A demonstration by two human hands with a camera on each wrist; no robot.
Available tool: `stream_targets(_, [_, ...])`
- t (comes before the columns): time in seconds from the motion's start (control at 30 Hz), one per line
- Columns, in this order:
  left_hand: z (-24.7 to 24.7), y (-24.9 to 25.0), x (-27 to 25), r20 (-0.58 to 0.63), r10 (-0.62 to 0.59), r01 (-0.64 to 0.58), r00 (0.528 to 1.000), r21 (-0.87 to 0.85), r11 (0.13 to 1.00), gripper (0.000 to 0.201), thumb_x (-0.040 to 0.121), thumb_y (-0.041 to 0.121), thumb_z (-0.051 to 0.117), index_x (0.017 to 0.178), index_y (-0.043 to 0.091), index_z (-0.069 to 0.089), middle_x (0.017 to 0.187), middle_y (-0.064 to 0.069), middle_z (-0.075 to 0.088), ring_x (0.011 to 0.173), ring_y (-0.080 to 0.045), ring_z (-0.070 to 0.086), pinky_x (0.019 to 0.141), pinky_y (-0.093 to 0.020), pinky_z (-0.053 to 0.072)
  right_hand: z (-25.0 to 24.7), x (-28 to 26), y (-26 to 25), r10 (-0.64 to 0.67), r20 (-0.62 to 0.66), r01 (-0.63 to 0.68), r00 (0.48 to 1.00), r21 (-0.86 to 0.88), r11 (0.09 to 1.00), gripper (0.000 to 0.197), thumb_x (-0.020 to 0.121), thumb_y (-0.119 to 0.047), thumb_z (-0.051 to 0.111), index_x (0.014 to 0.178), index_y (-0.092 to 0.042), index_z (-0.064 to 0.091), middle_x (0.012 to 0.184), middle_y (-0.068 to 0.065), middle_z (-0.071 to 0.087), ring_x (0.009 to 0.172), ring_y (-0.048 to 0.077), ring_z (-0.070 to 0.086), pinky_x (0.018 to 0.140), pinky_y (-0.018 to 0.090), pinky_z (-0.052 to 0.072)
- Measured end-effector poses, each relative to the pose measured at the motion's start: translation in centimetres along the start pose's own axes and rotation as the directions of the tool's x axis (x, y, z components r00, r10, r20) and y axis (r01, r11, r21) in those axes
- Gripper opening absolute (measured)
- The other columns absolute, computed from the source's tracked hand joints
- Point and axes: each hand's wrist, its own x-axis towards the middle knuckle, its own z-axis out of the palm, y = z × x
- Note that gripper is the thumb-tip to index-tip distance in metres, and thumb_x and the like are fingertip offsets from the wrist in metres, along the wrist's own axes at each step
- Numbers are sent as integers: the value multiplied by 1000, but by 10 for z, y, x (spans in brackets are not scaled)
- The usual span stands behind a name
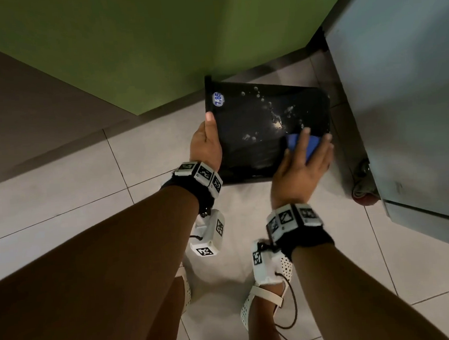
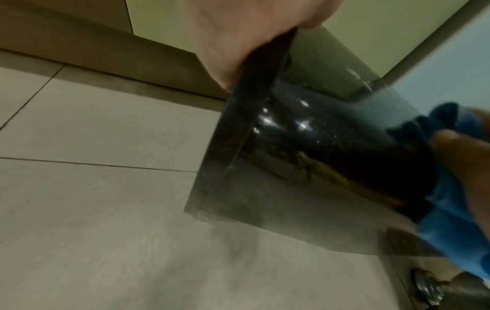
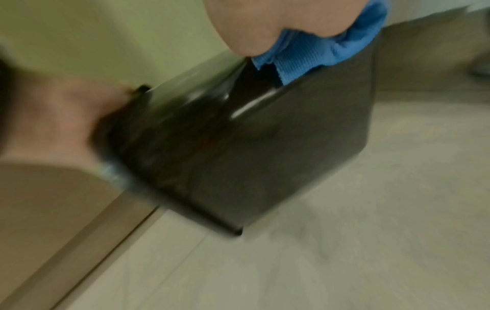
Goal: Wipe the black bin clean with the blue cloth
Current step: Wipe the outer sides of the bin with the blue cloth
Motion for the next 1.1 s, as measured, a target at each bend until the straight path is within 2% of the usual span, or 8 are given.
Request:
stream_targets(0.1, [0, -2, 3, -6, -13, 13, 1000, 6, 1000, 49, 100, 39, 27, 113, 7, 61, 98, -2, 60, 96, -18, 59, 80, -16, 45, 13, -39, -27, -308, 62, 306, 949, 50, 951, 46, 89, -22, 48, 134, -19, 38, 144, 25, 34, 134, 40, 22, 107, 55, 27])
stream_targets(0.17, [-1, -3, 4, 21, -38, 38, 999, -18, 999, 50, 99, 40, 26, 114, 7, 60, 99, -3, 61, 95, -18, 60, 71, -11, 48, 20, -57, -46, -422, 139, 415, 896, 80, 906, 51, 86, -25, 53, 133, -19, 37, 146, 16, 27, 134, 34, 18, 109, 52, 17])
stream_targets(0.4, [-3, -9, 2, 55, -28, 32, 998, -76, 997, 43, 98, 42, 27, 106, 17, 60, 108, -5, 65, 104, -20, 61, 97, -33, 47, 19, -23, -76, -347, 166, 345, 923, 42, 938, 52, 84, -34, 40, 130, -13, 49, 142, 22, 39, 131, 40, 35, 106, 46, 23])
stream_targets(0.63, [-3, -3, -1, 8, -7, 7, 1000, -6, 1000, 45, 99, 39, 28, 110, 11, 62, 106, -6, 65, 100, -18, 59, 91, -27, 45, 21, -1, -74, -390, 216, 401, 895, -5, 916, 50, 87, -32, 40, 132, -13, 48, 143, 22, 39, 132, 40, 35, 106, 47, 22])
stream_targets(0.73, [-4, -3, -1, 15, -24, 24, 1000, 9, 1000, 48, 99, 39, 27, 116, 9, 60, 115, -9, 64, 106, -22, 59, 94, -28, 46, 8, 7, -43, -303, 143, 303, 942, 19, 953, 46, 89, -18, 50, 134, -17, 45, 146, 22, 33, 135, 41, 28, 109, 49, 16])
stream_targets(0.83, [-3, -1, -1, 42, -36, 36, 998, 5, 999, 48, 99, 42, 26, 116, 12, 60, 106, 0, 61, 99, -16, 57, 86, -22, 43, -11, 30, -1, -106, 96, 103, 990, 34, 994, 45, 94, -19, 46, 139, -22, 39, 152, 18, 21, 140, 37, 15, 115, 49, 12])
stream_targets(0.97, [-3, -4, -2, 29, -24, 24, 999, 8, 1000, 48, 99, 42, 26, 114, 12, 60, 111, -5, 64, 101, -16, 57, 91, -26, 44, -21, 48, 23, 181, 133, -196, 974, 107, 975, 47, 99, -29, 36, 144, -30, 23, 156, 9, 6, 144, 29, 3, 116, 51, 16])
stream_targets(1.1, [-3, -4, 0, 23, -9, 8, 1000, 22, 1000, 48, 99, 41, 26, 115, 12, 60, 117, -8, 63, 107, -20, 57, 93, -27, 44, -9, 32, 1, 84, 27, -84, 996, 10, 996, 45, 97, -24, 40, 142, -18, 33, 152, 20, 18, 141, 38, 13, 116, 50, 13])
